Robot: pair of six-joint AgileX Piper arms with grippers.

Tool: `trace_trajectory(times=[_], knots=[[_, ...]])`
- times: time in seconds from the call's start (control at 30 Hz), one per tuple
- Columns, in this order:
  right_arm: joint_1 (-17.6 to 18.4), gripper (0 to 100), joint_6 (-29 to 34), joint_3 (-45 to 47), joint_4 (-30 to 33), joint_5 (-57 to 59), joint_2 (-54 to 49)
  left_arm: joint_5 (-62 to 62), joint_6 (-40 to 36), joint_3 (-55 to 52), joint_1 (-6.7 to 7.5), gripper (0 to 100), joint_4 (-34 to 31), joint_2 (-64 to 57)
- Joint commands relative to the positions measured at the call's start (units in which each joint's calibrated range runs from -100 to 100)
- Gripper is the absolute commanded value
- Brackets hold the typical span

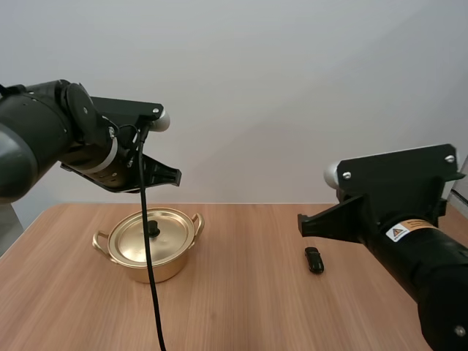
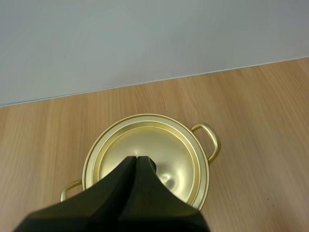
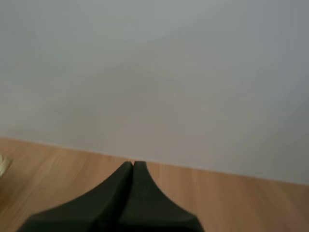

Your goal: Open the pot, put the car inside, and close it

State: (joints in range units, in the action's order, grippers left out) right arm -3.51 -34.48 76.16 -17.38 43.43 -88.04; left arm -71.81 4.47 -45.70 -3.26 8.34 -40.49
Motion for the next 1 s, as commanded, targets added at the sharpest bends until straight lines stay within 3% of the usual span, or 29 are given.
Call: trace_trajectory(times=[0.0, 0.33, 0.67, 0.8, 0.97], knots=[[0.0, 0, 0.0, -0.1, 0.0, 3.9, 2.7, 0.6, 0.0, 0.0, 0.00, 0, 0.0, 1.6], [0.0, 0, 0.0, -0.1, 0.0, 5.1, 1.7, 13.3, 4.0, 0.0, 0.00, 0, 0.1, 7.3], [0.0, 0, -2.4, -0.8, 3.7, 6.7, -8.6, 11.5, 4.0, 0.0, 0.00, 0, -1.5, 9.2], [0.0, 0, -2.4, -0.8, 3.6, 7.5, -10.3, 7.4, 4.2, 0.0, 0.00, 19, -1.5, 11.6], [0.0, 0, -2.4, -0.8, 3.5, 7.5, -10.3, 2.7, 4.2, 0.0, 0.00, 61, -1.5, 14.0]])
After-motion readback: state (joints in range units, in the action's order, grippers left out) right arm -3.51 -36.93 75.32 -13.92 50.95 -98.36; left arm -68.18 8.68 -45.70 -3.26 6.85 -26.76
